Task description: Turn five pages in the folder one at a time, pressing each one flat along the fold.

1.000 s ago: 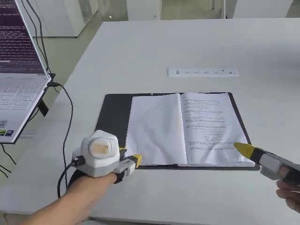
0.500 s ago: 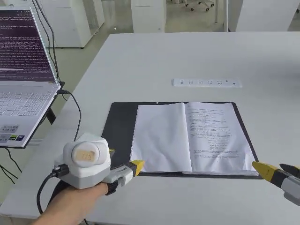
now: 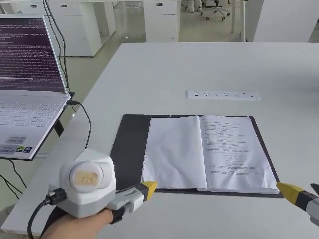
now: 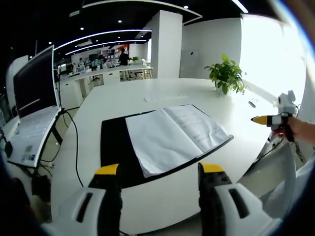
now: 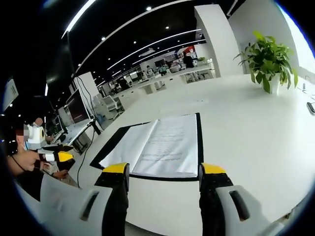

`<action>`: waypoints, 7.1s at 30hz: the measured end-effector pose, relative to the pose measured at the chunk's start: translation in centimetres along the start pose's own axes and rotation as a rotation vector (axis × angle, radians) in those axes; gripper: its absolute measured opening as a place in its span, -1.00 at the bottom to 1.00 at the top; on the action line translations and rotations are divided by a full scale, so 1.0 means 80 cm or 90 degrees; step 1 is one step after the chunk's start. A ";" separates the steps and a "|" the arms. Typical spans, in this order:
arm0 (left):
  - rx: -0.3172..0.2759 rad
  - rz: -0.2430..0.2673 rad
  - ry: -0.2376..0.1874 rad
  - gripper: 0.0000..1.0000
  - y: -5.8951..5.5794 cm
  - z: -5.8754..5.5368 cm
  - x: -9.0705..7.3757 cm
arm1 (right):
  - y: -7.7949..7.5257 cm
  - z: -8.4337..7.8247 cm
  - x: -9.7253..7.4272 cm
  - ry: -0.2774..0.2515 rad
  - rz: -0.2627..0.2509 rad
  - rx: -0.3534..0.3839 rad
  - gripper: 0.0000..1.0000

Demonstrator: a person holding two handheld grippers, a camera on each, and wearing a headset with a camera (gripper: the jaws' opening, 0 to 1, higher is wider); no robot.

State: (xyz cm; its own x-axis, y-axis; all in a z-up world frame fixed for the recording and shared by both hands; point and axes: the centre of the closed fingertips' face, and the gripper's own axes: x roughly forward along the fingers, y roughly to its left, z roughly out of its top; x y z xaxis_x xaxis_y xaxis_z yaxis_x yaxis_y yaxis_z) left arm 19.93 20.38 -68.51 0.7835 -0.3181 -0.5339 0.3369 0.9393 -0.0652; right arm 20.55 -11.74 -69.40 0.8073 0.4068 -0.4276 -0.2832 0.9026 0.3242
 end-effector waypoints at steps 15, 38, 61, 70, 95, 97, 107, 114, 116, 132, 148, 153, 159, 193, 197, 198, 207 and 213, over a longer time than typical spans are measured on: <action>0.022 -0.012 0.021 0.21 -0.025 -0.007 0.027 | -0.015 -0.014 0.014 0.022 -0.002 -0.011 0.11; 0.113 -0.124 0.030 0.11 -0.131 0.000 0.142 | -0.008 -0.037 0.033 0.050 0.020 -0.016 0.05; 0.146 -0.178 0.004 0.00 -0.225 0.007 0.256 | -0.024 -0.026 0.061 0.042 0.030 0.007 0.02; 0.163 -0.169 0.020 -0.07 -0.231 -0.010 0.284 | -0.038 -0.028 0.072 0.046 0.027 0.024 -0.02; 0.203 -0.155 -0.011 -0.45 -0.228 -0.016 0.292 | -0.043 -0.032 0.092 0.044 0.037 0.047 -0.06; 0.199 -0.157 -0.014 -0.45 -0.228 -0.016 0.292 | -0.044 -0.032 0.093 0.043 0.036 0.048 -0.05; 0.235 -0.173 -0.014 -0.62 -0.236 -0.019 0.291 | -0.046 -0.032 0.095 0.043 0.033 0.056 -0.06; 0.228 -0.176 -0.015 -0.63 -0.236 -0.020 0.292 | -0.048 -0.035 0.095 0.047 0.030 0.060 -0.07; 0.217 -0.174 -0.018 -0.63 -0.235 -0.019 0.292 | -0.048 -0.035 0.095 0.046 0.032 0.058 -0.08; 0.187 -0.158 -0.019 -0.80 -0.227 -0.019 0.293 | -0.051 -0.035 0.109 0.049 0.032 0.054 -0.17; 0.175 -0.157 -0.020 -0.78 -0.227 -0.019 0.293 | -0.073 -0.051 0.121 0.060 0.024 0.128 -0.35; 0.176 -0.157 -0.021 -0.78 -0.228 -0.019 0.293 | -0.073 -0.056 0.121 0.064 0.025 0.140 -0.42; 0.174 -0.157 -0.022 -0.78 -0.228 -0.018 0.293 | -0.075 -0.055 0.118 0.061 0.017 0.127 -0.52; 0.175 -0.169 -0.012 -0.71 -0.229 -0.018 0.283 | -0.060 -0.037 0.111 0.042 0.032 0.109 -1.00; 0.174 -0.173 -0.001 -0.70 -0.225 -0.021 0.272 | -0.050 -0.032 0.110 0.037 0.044 0.103 -1.00; 0.174 -0.173 0.000 -0.70 -0.224 -0.022 0.270 | -0.048 -0.031 0.110 0.036 0.046 0.102 -1.00; 0.153 -0.166 -0.015 -0.68 -0.202 -0.014 0.237 | -0.018 -0.011 0.110 0.019 0.079 0.094 -1.00; 0.134 -0.159 -0.036 -0.68 -0.184 0.002 0.214 | 0.016 0.000 0.112 0.012 0.108 0.079 -1.00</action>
State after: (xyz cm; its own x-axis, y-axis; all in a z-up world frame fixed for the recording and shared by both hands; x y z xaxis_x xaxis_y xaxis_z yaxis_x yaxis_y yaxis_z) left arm 28.45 1.06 -76.60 0.6886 -0.5480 -0.4748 0.6186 0.7856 -0.0096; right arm 27.42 -6.97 -72.85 0.7433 0.5552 -0.3732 -0.3472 0.7970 0.4943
